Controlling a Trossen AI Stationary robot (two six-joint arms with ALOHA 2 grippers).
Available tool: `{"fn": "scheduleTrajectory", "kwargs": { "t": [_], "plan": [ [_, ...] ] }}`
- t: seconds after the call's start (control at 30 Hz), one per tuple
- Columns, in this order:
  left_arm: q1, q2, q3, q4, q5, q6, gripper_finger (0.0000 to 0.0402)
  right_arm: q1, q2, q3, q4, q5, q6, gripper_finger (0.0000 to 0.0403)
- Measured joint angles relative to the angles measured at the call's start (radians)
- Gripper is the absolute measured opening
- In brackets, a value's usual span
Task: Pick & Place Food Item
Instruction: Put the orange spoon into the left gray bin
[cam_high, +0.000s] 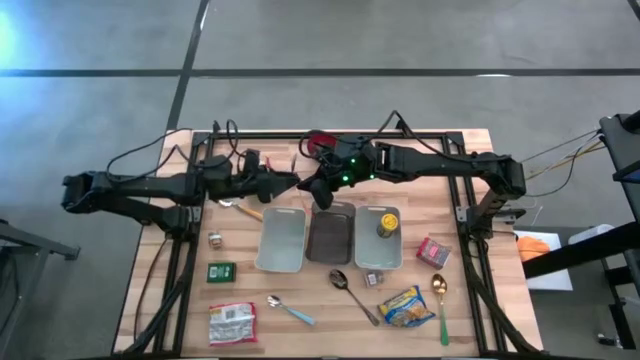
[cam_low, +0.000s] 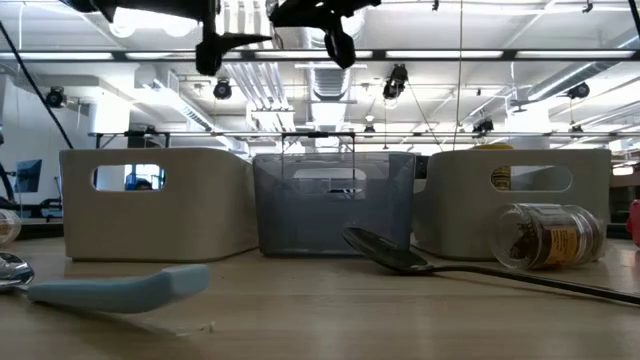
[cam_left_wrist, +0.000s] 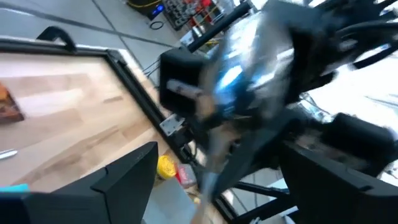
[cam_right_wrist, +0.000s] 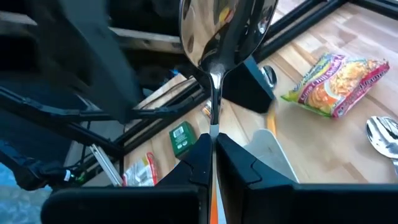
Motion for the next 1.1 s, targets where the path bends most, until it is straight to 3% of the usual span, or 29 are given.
{"fn": "scheduleTrajectory", "kwargs": {
  "t": [0.23, 0.67, 1.0, 1.1],
  "plan": [
    [0.000, 0.062, 0.000, 0.058, 0.005, -0.007, 0.0257, -0.001, -0.002, -0.001, -0.012, 0.001, 0.000, 0.0008],
    [0.001, 0.054, 0.000, 0.046, 0.055, -0.004, 0.0016, 0.003, -0.003, -0.001, -0.013, -0.013, -0.006, 0.0008],
    [0.001, 0.052, -0.001, 0.046, 0.098, -0.008, 0.0003, 0.010, -0.004, -0.001, -0.014, -0.052, -0.036, 0.0010],
    [0.001, 0.046, -0.001, 0.032, 0.112, -0.031, 0.0002, 0.020, -0.004, -0.001, -0.026, -0.052, -0.077, 0.0034]
  ]
}}
